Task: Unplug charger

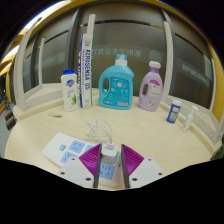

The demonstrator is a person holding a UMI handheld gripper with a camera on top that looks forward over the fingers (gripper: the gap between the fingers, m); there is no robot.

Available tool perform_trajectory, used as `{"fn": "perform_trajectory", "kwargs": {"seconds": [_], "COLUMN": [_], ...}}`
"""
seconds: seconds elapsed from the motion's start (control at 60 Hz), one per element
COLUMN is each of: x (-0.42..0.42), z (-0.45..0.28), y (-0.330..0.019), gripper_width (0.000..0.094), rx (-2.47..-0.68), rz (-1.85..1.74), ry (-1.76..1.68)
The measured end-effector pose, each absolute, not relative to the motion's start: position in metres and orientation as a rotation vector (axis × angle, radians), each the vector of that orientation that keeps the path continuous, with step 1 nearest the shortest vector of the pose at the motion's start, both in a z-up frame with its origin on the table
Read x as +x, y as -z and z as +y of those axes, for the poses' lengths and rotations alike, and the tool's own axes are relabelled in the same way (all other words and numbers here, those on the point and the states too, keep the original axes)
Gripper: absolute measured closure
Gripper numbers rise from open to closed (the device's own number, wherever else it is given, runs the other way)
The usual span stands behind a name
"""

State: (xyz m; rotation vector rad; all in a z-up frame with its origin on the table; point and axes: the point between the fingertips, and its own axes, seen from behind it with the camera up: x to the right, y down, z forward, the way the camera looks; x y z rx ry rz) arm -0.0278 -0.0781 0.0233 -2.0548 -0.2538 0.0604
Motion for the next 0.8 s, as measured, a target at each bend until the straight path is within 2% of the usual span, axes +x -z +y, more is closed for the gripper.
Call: {"fn": "perform_trajectory", "kwargs": {"seconds": [0.033,0.1,0.25,0.433,0.467,0.55,0.617,0.65,0.717,0.8], "x": [-0.027,-0.035,-0.033,-0.034,-0.036,-0.028,-0.019,-0.007,0.023,0.057], "z": [-0.079,-0.080,-0.080,-0.080,-0.078,-0.069,-0.066,-0.063,-0.055,-0.046], "y": [-0.023,-0.023,-0.023,-0.027,-0.044,-0.142,-0.214,-0.233,-0.244,-0.204], "gripper_width": [0.0602,0.0712,0.0795,0.0851,0.0853,0.0853,0.0853,0.0853,0.0853,0.0853], "rx": [-2.045,-2.035,-2.045,-2.064,-2.036,-1.842,-1.753,-1.723,-1.703,-1.779], "rz": [-0.265,-0.275,-0.253,-0.233,-0.218,-0.186,-0.128,-0.107,-0.093,-0.091], "ry": [-0.042,-0.061,-0.056,-0.100,-0.137,-0.184,-0.280,-0.293,-0.268,-0.233]}}
